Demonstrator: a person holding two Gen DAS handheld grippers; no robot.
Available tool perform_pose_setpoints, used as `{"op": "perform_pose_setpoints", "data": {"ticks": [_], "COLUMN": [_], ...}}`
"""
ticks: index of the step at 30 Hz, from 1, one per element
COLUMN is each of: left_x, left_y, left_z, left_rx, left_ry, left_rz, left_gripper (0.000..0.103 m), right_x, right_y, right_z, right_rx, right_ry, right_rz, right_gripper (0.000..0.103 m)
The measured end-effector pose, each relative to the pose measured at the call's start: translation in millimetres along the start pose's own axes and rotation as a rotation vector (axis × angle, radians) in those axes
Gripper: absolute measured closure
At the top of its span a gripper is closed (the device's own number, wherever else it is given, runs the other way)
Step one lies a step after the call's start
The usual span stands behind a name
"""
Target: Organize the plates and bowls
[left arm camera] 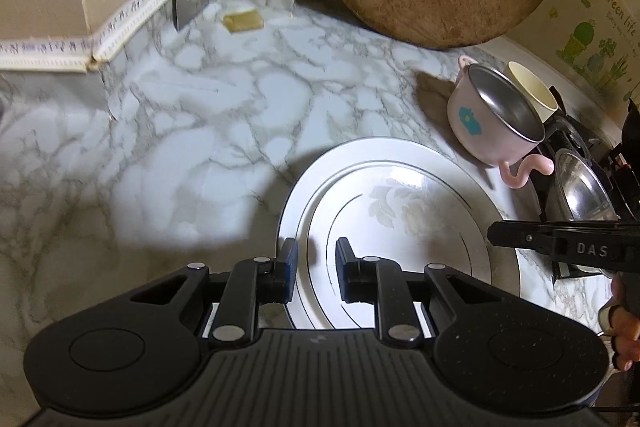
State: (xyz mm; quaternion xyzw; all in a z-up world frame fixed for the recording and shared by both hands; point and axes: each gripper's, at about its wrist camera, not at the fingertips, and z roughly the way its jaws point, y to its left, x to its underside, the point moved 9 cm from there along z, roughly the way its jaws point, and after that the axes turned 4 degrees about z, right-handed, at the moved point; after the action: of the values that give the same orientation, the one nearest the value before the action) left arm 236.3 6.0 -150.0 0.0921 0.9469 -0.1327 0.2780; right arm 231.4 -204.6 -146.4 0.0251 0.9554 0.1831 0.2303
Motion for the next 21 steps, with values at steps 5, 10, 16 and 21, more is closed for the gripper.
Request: {"op": "perform_pose_setpoints", "data": {"ticks": [5,10,16,21], "left_x": [-4,-4,-2,1], "left_y": [0,1,3,6], "left_z": [-14,-28,-50,-68], "left_rx": [-0.017,-0.044,-0.092,-0.123], "left_ry": [-0.038,-0.079,-0.131,-0.175], "left_rz": [0.006,0.012,0.032,0.040], "left_gripper": [0.084,0.083,0.083,0.081], "right_x": [-1,-1,3,6], "right_y": [19,38,56,66], "right_z": [-16,-32,-44,-53], "right_rx": [-0.023,-0.067,-0.076,-0.074], "right_ry": [-0.050,-0.097,-0.147,-0.186], "right_rz": [-0.079,-0.135,-0.191,-0.230], "right_gripper": [0.090,0.090,0.089,0.088]}}
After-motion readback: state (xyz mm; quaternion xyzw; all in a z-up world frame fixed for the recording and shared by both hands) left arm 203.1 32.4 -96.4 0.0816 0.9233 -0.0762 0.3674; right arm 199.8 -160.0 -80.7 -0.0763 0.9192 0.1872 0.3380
